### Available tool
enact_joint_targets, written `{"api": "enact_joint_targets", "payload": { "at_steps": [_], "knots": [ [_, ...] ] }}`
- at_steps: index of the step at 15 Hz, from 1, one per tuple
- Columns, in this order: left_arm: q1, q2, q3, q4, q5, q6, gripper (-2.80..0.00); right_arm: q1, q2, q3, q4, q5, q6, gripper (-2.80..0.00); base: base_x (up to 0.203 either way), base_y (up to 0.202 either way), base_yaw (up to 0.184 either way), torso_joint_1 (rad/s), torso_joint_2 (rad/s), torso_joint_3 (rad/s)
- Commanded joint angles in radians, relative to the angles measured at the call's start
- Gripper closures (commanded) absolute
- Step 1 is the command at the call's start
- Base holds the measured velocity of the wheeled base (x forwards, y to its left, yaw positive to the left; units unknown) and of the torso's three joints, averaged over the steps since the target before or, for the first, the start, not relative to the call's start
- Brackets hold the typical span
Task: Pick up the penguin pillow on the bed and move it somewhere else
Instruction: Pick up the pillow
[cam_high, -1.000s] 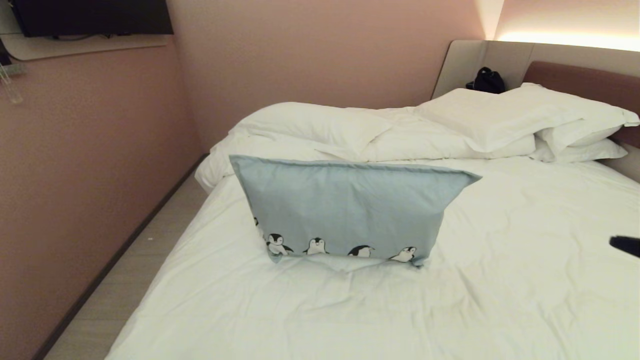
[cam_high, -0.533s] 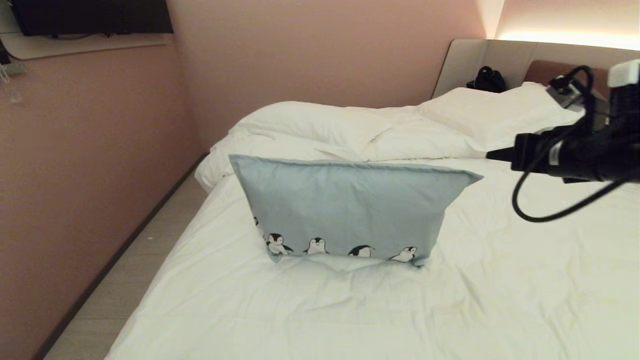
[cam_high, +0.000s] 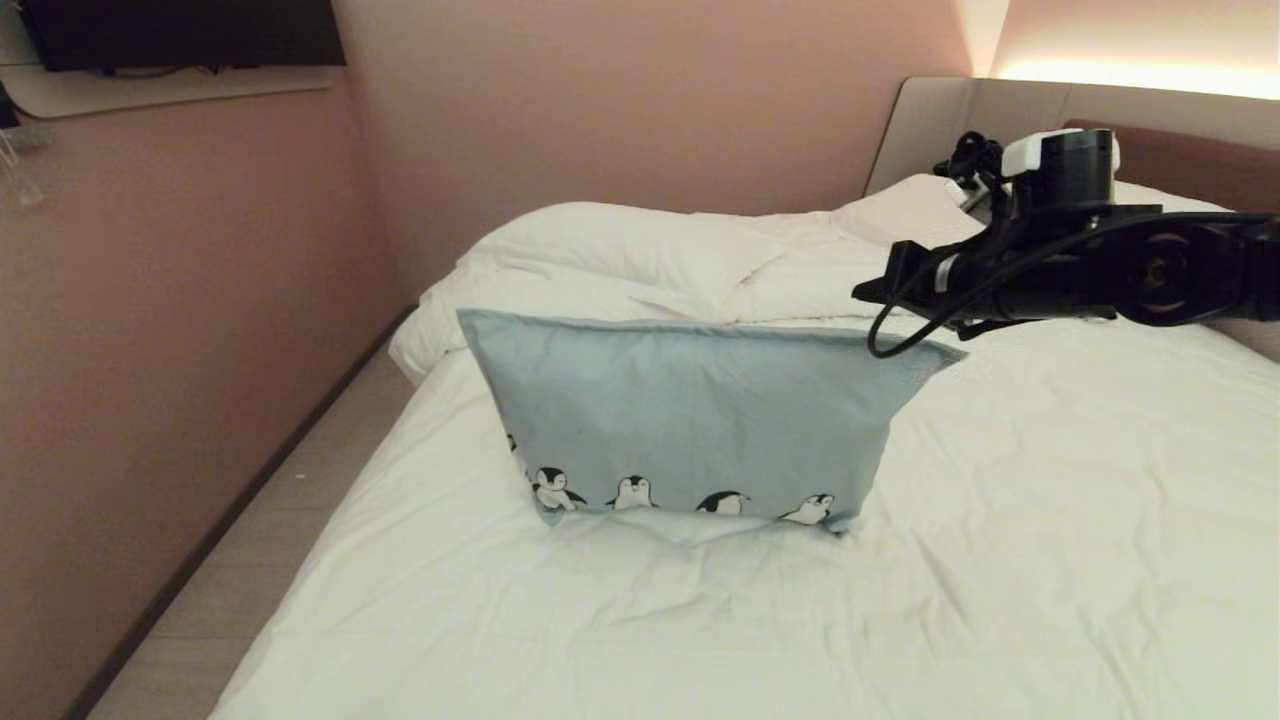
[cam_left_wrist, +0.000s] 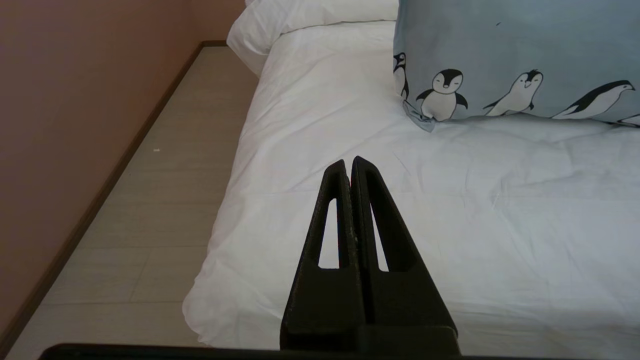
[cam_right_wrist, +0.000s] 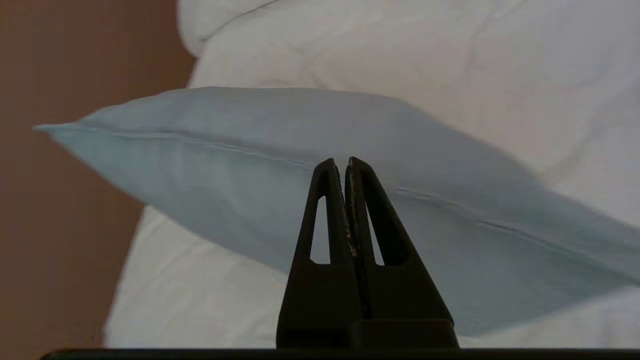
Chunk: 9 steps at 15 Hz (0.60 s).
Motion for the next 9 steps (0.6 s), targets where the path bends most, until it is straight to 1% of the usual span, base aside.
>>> {"api": "enact_joint_targets", "payload": {
  "at_steps": [1, 2, 3, 7, 9],
  "knots": [
    [0.0, 0.0, 0.0, 0.001, 0.0, -0.001, 0.0, 0.04, 0.035, -0.048, 0.029, 0.086, 0.109, 0.0, 0.0, 0.0, 0.0, 0.0, 0.0, 0.0],
    [0.0, 0.0, 0.0, -0.001, 0.0, 0.0, 0.0, 0.06, 0.037, -0.054, 0.025, 0.088, 0.105, 0.0, 0.0, 0.0, 0.0, 0.0, 0.0, 0.0],
    [0.0, 0.0, 0.0, -0.001, 0.0, -0.001, 0.0, 0.073, 0.039, -0.059, 0.021, 0.088, 0.083, 0.0, 0.0, 0.0, 0.0, 0.0, 0.0, 0.0],
    [0.0, 0.0, 0.0, -0.001, 0.0, 0.0, 0.0, 0.104, 0.074, -0.131, 0.027, 0.093, -0.163, 0.0, 0.0, 0.0, 0.0, 0.0, 0.0, 0.0],
    [0.0, 0.0, 0.0, -0.001, 0.0, -0.001, 0.0, 0.109, 0.094, -0.191, 0.032, 0.091, -0.246, 0.0, 0.0, 0.0, 0.0, 0.0, 0.0, 0.0]
  ]
}}
